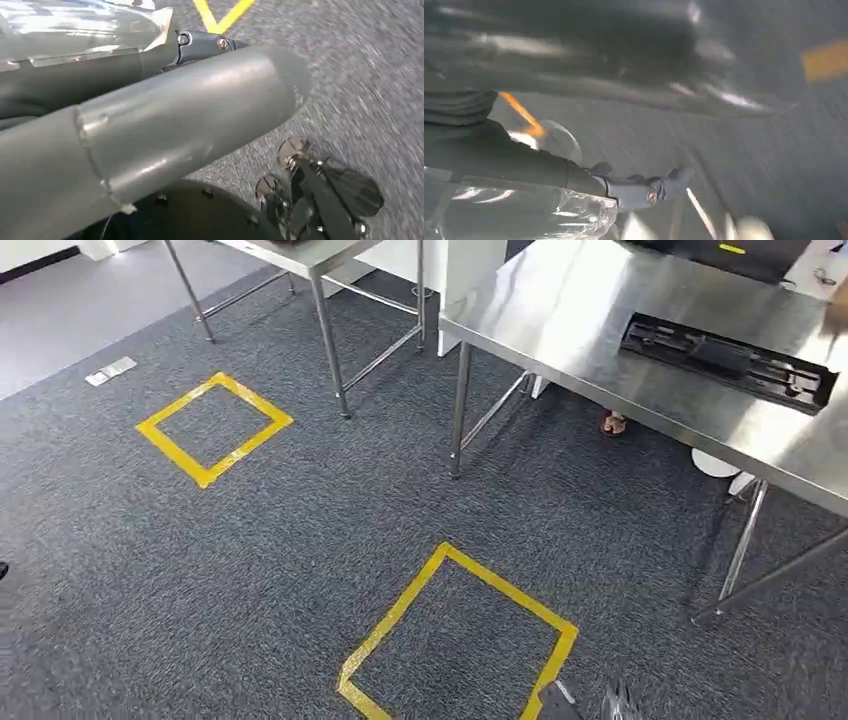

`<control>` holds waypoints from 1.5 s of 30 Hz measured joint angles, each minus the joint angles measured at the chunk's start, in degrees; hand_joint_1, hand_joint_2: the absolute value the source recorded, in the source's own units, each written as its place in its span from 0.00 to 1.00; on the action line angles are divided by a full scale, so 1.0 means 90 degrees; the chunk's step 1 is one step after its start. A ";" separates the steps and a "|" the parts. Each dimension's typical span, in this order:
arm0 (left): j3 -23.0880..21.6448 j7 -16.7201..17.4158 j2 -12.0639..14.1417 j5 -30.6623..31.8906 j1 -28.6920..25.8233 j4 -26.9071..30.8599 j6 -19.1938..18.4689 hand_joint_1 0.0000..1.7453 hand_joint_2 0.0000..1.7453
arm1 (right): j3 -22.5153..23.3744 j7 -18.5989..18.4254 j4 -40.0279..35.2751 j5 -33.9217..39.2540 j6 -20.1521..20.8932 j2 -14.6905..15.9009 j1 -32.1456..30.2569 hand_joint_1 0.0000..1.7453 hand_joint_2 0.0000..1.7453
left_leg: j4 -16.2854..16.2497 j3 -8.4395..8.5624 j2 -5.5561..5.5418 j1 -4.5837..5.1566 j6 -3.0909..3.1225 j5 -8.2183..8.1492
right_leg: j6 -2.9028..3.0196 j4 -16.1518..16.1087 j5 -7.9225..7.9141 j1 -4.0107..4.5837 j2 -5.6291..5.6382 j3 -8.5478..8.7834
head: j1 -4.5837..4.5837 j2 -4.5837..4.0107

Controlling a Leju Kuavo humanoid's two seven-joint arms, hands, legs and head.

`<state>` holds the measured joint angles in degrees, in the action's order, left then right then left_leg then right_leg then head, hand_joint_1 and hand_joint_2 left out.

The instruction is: Take the parts from the cabinet and place them on the table.

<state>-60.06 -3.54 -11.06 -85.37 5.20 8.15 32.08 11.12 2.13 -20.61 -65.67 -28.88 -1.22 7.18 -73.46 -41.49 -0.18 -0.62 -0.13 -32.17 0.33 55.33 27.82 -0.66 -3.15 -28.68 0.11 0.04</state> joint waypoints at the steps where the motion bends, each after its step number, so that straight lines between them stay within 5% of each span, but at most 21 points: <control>1: -0.0005 -0.0030 0.0000 0.0007 -0.0001 0.0000 0.0047 0.00 0.00 | 0.0003 -0.0335 0.0171 -0.0074 0.0362 -0.0022 -0.0021 0.00 0.00 | 0.0465 0.0284 0.0056 -0.0033 -0.0023 0.0243 | -0.0003 0.0013 0.0002 -0.0010 -0.0093 -0.0010 | 0.0005 0.0000; 3: -0.0024 -0.0090 0.0000 0.0015 0.0001 0.0000 0.0061 0.00 0.00 | 0.0003 -0.0579 0.0372 -0.0098 0.0687 -0.0078 -0.0064 0.00 0.00 | 0.1529 0.0949 0.0360 -0.0072 -0.0041 0.0605 | -0.0047 0.0056 0.0028 -0.0018 -0.0217 -0.0013 | 0.0010 0.0000; 4: -0.0036 -0.0143 -0.0007 0.0015 0.0014 0.0012 0.0045 0.00 0.00 | 0.0027 -0.0702 0.0459 -0.0050 0.0939 -0.0078 -0.0076 0.00 0.00 | 0.1718 0.1041 0.0524 -0.0011 -0.0026 0.0526 | -0.0101 0.0103 0.0069 0.0069 -0.0258 -0.0073 | 0.0024 0.0000; 8: -0.0058 -0.0289 0.0002 0.0017 0.0002 0.0015 -0.0087 0.00 0.00 | 0.0153 -0.1477 0.0719 0.0031 0.2001 -0.0228 -0.0189 0.00 0.00 | 0.1782 0.1000 0.0195 0.0067 0.0230 0.0592 | -0.0271 0.0085 0.0082 0.0083 -0.0500 0.0031 | -0.0034 0.0000; 9: -0.0063 -0.0280 -0.0005 0.0019 -0.0002 0.0015 -0.0085 0.00 0.00 | 0.0158 -0.1596 0.0755 -0.0051 0.2159 -0.0245 -0.0246 0.00 0.00 | 0.1813 0.1035 0.0147 0.0026 0.0300 0.0645 | -0.0302 0.0182 0.0168 0.0006 -0.0269 -0.0045 | -0.0041 0.0000; 11: -0.0087 -0.0224 0.0000 0.0032 0.0008 0.0015 -0.0094 0.00 0.00 | 0.0155 -0.1682 0.0841 -0.0239 0.2411 -0.0313 -0.0352 0.00 0.00 | 0.1811 0.0976 0.0037 0.0030 0.0362 0.0685 | -0.0218 0.0871 0.0608 -0.0002 0.0165 -0.0328 | -0.0080 0.0000; 14: -0.0117 -0.0282 0.0005 0.0041 0.0000 0.0017 -0.0162 0.00 0.00 | 0.0151 -0.1752 0.0940 -0.0360 0.2724 -0.0425 -0.0476 0.00 0.00 | 0.1804 0.0916 -0.0223 0.0081 0.0400 0.0729 | -0.0223 0.2072 0.1020 -0.0003 0.0307 -0.0869 | -0.0078 0.0000; 17: -0.0138 -0.0491 0.0012 0.0087 -0.0003 0.0017 -0.0172 0.00 0.00 | 0.0114 -0.1755 0.0967 -0.0506 0.2843 -0.0520 -0.0472 0.00 0.00 | 0.1800 0.0915 -0.0480 0.0098 0.0362 0.0763 | -0.0352 0.0991 0.0504 -0.0005 0.0387 -0.0320 | -0.0078 0.0000; 19: -0.0155 -0.0858 0.0012 0.0092 -0.0004 0.0017 -0.0143 0.00 0.00 | 0.0056 -0.1784 0.0989 -0.0552 0.2840 -0.0556 -0.0467 0.00 0.00 | 0.1787 0.0911 -0.0612 0.0104 0.0311 0.0791 | -0.0309 0.0125 0.0258 -0.0023 0.0864 0.0066 | -0.0073 0.0002; 23: -0.0155 -0.1149 0.0022 0.0087 -0.0024 0.0017 -0.0094 0.00 0.00 | 0.0010 -0.1796 0.1005 -0.0576 0.2828 -0.0588 -0.0431 0.00 0.00 | 0.1814 0.0845 -0.0856 0.0101 0.0162 0.0856 | -0.0112 0.0067 0.0172 0.0081 0.0603 0.0083 | -0.0080 0.0000; 24: -0.0155 -0.1156 0.0031 0.0085 -0.0029 0.0017 -0.0092 0.00 0.00 | 0.0003 -0.1796 0.1005 -0.0584 0.2826 -0.0600 -0.0426 0.00 0.00 | 0.1722 0.0799 -0.0797 0.0070 0.0156 0.0808 | -0.0031 0.0007 0.0112 -0.0068 0.0498 0.0123 | -0.0065 0.0002; 26: -0.0155 -0.1161 0.0036 0.0085 -0.0029 0.0017 -0.0087 0.00 0.00 | -0.0002 -0.1796 0.1005 -0.0589 0.2826 -0.0622 -0.0421 0.00 0.00 | 0.1110 0.0499 -0.0234 0.0107 0.0105 0.0306 | 0.0084 0.0001 0.0081 -0.0010 0.0341 0.0108 | -0.0034 0.0000; 29: -0.0155 -0.1159 0.0049 0.0085 -0.0044 0.0017 -0.0089 0.00 0.00 | -0.0002 -0.1808 0.1025 -0.0589 0.2826 -0.0629 -0.0453 0.00 0.00 | -0.0238 -0.0090 -0.0041 0.0033 0.0017 -0.0237 | 0.0084 0.0008 0.0083 0.0031 0.0026 0.0075 | -0.0036 0.0000; 32: -0.0155 -0.1159 0.0068 0.0085 -0.0064 0.0017 -0.0089 0.00 0.00 | -0.0002 -0.1808 0.1027 -0.0589 0.2826 -0.0634 -0.0429 0.00 0.00 | 0.0611 0.0408 0.0104 -0.0067 -0.0063 0.0280 | 0.0057 0.0013 0.0104 0.0013 -0.0214 0.0043 | -0.0039 0.0000; 33: -0.0155 -0.1168 0.0070 0.0085 -0.0062 0.0017 -0.0089 0.00 0.00 | -0.0005 -0.1808 0.1027 -0.0593 0.2828 -0.0646 -0.0427 0.00 0.00 | 0.1217 0.0769 0.0266 -0.0091 -0.0084 0.0499 | 0.0024 0.0023 0.0130 0.0005 -0.0287 0.0061 | -0.0039 0.0000; 34: -0.0155 -0.1217 0.0058 0.0063 -0.0055 0.0022 -0.0148 0.00 0.00 | -0.0005 -0.1808 0.1027 -0.0611 0.2838 -0.0639 -0.0423 0.00 0.00 | 0.1652 0.1051 0.0668 -0.0096 -0.0096 0.0532 | -0.0035 0.0065 0.0170 0.0063 -0.0347 0.0115 | -0.0032 0.0000; 38: -0.0075 -0.1292 0.0063 0.0005 -0.0057 0.0029 -0.0544 0.00 0.00 | -0.0056 -0.1808 0.1030 -0.0693 0.2928 -0.0646 -0.0387 0.00 0.00 | 0.1686 0.0978 0.0352 0.0041 0.0112 0.0567 | -0.0191 0.0099 0.0212 0.0088 -0.0614 0.0154 | -0.0104 0.0000; 39: -0.0058 -0.1292 0.0061 0.0002 -0.0060 0.0029 -0.0597 0.00 0.00 | -0.0073 -0.1808 0.1030 -0.0708 0.2928 -0.0656 -0.0370 0.00 0.00 | 0.1756 0.1004 0.0267 0.0001 0.0208 0.0633 | -0.0248 0.0137 0.0260 0.0072 -0.0555 0.0125 | -0.0097 0.0000; 41: -0.0024 -0.1242 0.0044 0.0002 -0.0051 0.0029 -0.0703 0.00 0.00 | -0.0087 -0.1786 0.1032 -0.0717 0.2932 -0.0670 -0.0380 0.00 0.00 | 0.1777 0.0961 0.0143 0.0004 0.0301 0.0692 | -0.0225 0.0634 0.0583 0.0003 0.0153 -0.0095 | -0.0126 0.0000; 43: 0.0002 -0.1232 0.0032 0.0007 -0.0044 0.0029 -0.0825 0.00 0.00 | -0.0112 -0.1750 0.1042 -0.0703 0.2932 -0.0680 -0.0401 0.00 0.00 | 0.1774 0.0905 -0.0053 0.0018 0.0342 0.0722 | -0.0165 0.1693 0.1045 0.0008 0.0290 -0.0600 | -0.0129 0.0000; 45: 0.0002 -0.1128 0.0032 0.0022 -0.0049 0.0029 -0.0920 0.00 0.00 | -0.0112 -0.1701 0.1042 -0.0683 0.2915 -0.0687 -0.0394 0.00 0.00 | 0.1770 0.0883 -0.0254 0.0034 0.0348 0.0745 | -0.0217 0.2188 0.1119 0.0008 0.0317 -0.0815 | -0.0122 0.0002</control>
<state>-60.04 -13.69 -10.78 -85.18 4.76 8.41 23.81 10.12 -13.18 -11.23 -71.82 -2.65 -7.41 3.63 -57.54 -33.54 -2.47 -0.31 3.00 -25.47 -1.63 75.03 37.90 -0.58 -0.29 -36.01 -0.98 0.06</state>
